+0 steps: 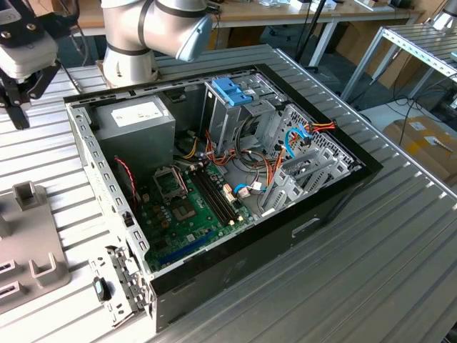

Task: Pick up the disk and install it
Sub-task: 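Reach for the disk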

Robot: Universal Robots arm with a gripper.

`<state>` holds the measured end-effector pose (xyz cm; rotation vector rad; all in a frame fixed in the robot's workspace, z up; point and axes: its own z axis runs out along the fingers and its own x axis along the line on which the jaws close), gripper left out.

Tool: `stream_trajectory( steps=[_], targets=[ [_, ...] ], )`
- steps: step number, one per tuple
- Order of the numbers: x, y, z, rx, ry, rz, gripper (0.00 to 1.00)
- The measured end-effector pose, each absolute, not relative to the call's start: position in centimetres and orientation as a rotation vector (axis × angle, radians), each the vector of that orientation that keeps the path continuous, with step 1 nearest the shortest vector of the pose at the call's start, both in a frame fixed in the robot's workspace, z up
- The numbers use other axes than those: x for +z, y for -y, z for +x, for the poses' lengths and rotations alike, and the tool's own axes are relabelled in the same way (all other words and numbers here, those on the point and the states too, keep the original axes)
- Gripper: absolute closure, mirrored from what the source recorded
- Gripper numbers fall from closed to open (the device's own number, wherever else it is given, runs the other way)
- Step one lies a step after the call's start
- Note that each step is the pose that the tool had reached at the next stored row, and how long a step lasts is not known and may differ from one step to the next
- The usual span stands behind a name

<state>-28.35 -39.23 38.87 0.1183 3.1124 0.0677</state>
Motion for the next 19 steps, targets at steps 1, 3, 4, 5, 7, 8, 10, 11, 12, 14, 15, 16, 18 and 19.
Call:
stream_trajectory(
  steps=[1, 3, 4, 5, 7, 8, 10, 11, 12, 14, 15, 16, 18, 19],
  targets=[
    [38.9, 39.2, -28.7, 0.068, -3.112, 0.118, 0.89],
    [38.8, 39.0, -29.3, 0.068, -3.112, 0.118, 0.89],
    [38.8, 38.9, -29.6, 0.068, -3.112, 0.118, 0.89],
    [38.8, 38.8, -29.9, 0.068, -3.112, 0.118, 0.89],
    [38.7, 38.5, -30.6, 0.068, -3.112, 0.118, 0.89],
    [38.7, 38.3, -31.1, 0.068, -3.112, 0.118, 0.89],
    [38.6, 38.0, -32.0, 0.068, -3.112, 0.119, 0.89],
    [38.6, 37.9, -32.3, 0.068, -3.112, 0.119, 0.89],
    [38.6, 37.8, -32.7, 0.068, -3.112, 0.119, 0.89],
    [38.6, 37.5, -33.4, 0.068, -3.112, 0.119, 0.89],
    [38.5, 37.4, -33.6, 0.068, -3.112, 0.119, 0.89],
    [38.5, 37.2, -34.1, 0.068, -3.112, 0.119, 0.89],
    [38.4, 36.9, -34.8, 0.067, -3.112, 0.119, 0.89],
    [38.4, 36.8, -35.0, 0.067, -3.112, 0.12, 0.89]
  ],
)
